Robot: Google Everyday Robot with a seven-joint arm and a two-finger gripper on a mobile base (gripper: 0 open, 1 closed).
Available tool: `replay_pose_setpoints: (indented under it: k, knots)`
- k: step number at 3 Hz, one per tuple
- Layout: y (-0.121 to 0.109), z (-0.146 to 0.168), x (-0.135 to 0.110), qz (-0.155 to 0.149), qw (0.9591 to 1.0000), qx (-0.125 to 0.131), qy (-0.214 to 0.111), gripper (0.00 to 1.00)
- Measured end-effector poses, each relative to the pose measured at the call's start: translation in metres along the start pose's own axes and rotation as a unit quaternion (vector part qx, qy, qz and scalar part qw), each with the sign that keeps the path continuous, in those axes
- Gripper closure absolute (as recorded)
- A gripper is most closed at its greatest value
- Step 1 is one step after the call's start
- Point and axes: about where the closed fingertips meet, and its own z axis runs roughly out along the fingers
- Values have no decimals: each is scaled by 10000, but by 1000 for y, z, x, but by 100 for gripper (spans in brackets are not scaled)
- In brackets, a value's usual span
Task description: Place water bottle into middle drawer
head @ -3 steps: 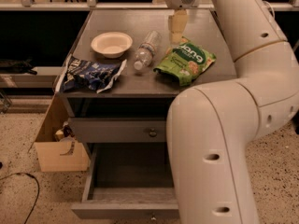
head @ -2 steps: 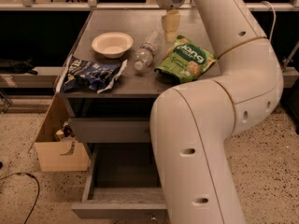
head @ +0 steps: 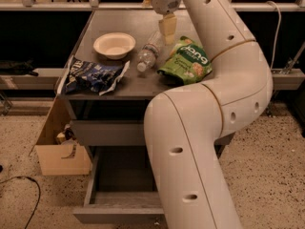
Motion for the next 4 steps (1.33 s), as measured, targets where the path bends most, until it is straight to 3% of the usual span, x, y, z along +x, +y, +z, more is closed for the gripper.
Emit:
replay_pose_setpoints:
  k: [3, 4]
  knots:
    - [14, 18, 6, 69, 9994, -71, -322, 0]
    - [29, 34, -5, -209, 9959, -206, -861, 0]
